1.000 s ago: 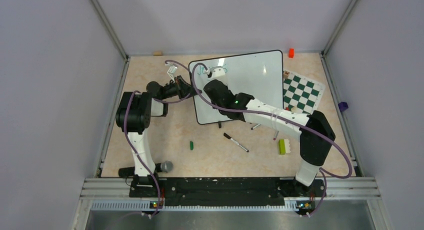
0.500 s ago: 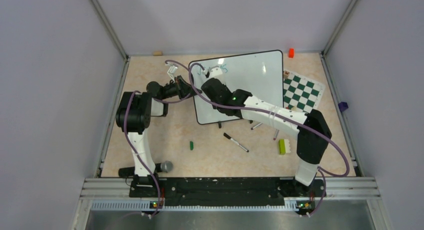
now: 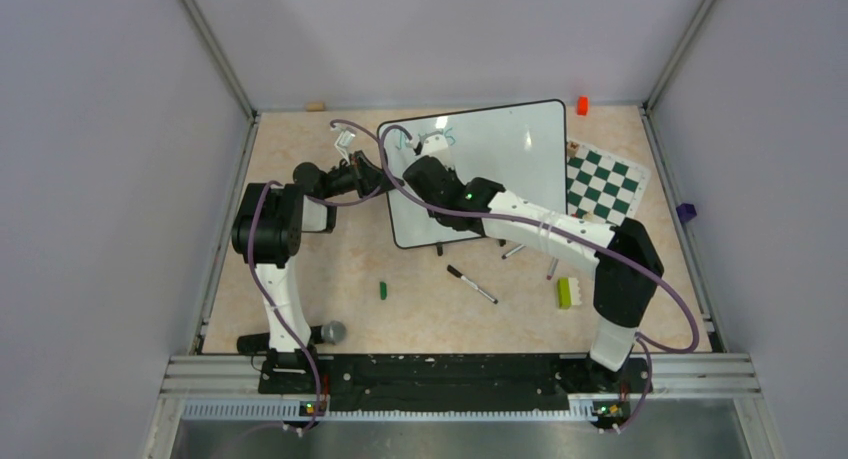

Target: Write a sentence on the whiteboard

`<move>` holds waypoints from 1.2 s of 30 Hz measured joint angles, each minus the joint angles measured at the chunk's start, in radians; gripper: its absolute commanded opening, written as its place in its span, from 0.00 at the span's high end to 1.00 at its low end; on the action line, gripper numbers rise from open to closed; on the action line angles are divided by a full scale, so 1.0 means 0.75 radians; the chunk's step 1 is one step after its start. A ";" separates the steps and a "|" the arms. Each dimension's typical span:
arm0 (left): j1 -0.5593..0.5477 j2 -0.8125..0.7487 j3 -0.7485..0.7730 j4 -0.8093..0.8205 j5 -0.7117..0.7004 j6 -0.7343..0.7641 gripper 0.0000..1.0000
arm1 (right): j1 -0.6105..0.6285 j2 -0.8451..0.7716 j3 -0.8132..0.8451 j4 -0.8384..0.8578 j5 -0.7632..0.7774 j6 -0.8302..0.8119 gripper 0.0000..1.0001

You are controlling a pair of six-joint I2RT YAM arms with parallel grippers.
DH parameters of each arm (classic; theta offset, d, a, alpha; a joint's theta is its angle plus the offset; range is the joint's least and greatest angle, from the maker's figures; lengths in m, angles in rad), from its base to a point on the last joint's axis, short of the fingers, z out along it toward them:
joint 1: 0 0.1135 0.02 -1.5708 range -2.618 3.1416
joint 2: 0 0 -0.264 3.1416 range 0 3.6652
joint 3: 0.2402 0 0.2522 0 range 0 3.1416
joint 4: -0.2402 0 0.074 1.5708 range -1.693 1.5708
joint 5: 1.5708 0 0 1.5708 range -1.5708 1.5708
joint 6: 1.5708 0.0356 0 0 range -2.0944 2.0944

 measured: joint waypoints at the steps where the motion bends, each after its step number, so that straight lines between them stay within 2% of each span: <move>1: 0.000 0.000 0.000 -0.001 0.000 0.000 1.00 | -0.002 0.000 0.000 0.000 -0.001 0.001 1.00; 36: -0.001 -0.001 0.000 -0.002 -0.002 0.002 1.00 | -0.019 0.000 0.027 0.048 -0.046 -0.040 1.00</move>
